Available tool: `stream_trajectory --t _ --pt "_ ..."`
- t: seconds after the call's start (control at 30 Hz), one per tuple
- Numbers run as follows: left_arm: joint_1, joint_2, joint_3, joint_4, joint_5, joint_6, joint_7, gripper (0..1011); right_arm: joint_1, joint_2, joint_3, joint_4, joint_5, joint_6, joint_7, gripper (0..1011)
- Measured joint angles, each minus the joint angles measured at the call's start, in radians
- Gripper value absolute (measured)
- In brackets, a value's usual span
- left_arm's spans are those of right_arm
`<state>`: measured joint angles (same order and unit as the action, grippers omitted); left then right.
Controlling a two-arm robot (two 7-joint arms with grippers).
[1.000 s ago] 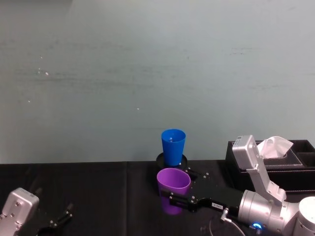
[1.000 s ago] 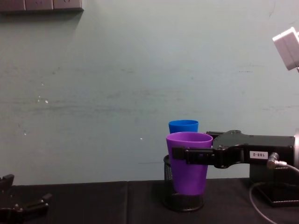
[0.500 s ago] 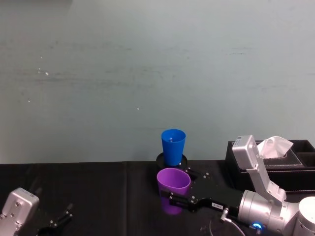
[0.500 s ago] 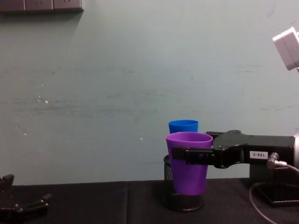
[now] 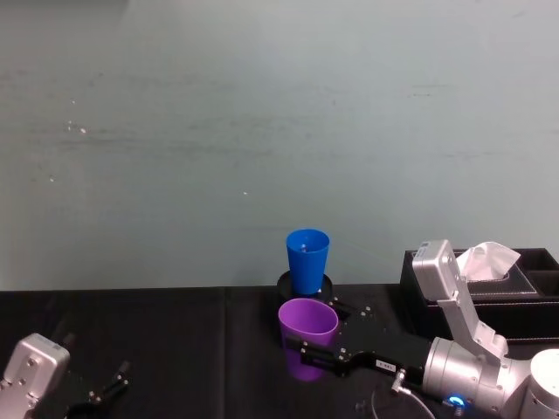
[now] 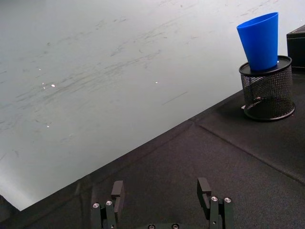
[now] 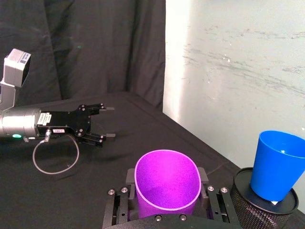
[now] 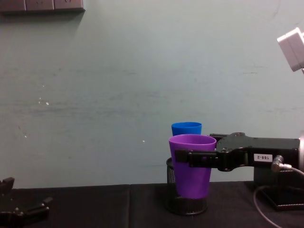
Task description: Pick up one cup with a gripper and tap it against the other cup.
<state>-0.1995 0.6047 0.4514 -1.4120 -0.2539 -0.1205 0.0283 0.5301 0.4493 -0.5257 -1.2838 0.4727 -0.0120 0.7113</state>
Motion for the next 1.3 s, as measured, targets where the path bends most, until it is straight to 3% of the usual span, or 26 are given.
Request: stream_trajectory --t 0.3,0.5,0.8,1.3 --pt "0.000 0.000 0.000 0.000 0.000 0.000 0.000 1000 0.001 0.000 -0.002 0.003 0.000 -0.001 0.000 736" --pt "0.000 0.000 0.000 0.000 0.000 0.000 0.000 1000 0.022 -0.018 -0.017 0.058 -0.014 -0.014 -0.012 736" --pt "0.000 0.000 0.000 0.000 0.000 0.000 0.000 1000 0.064 -0.072 -0.011 0.161 -0.042 -0.048 -0.060 736" --pt "0.000 0.000 0.000 0.000 0.000 0.000 0.000 1000 0.162 -0.183 0.030 0.384 -0.074 -0.104 -0.101 736"
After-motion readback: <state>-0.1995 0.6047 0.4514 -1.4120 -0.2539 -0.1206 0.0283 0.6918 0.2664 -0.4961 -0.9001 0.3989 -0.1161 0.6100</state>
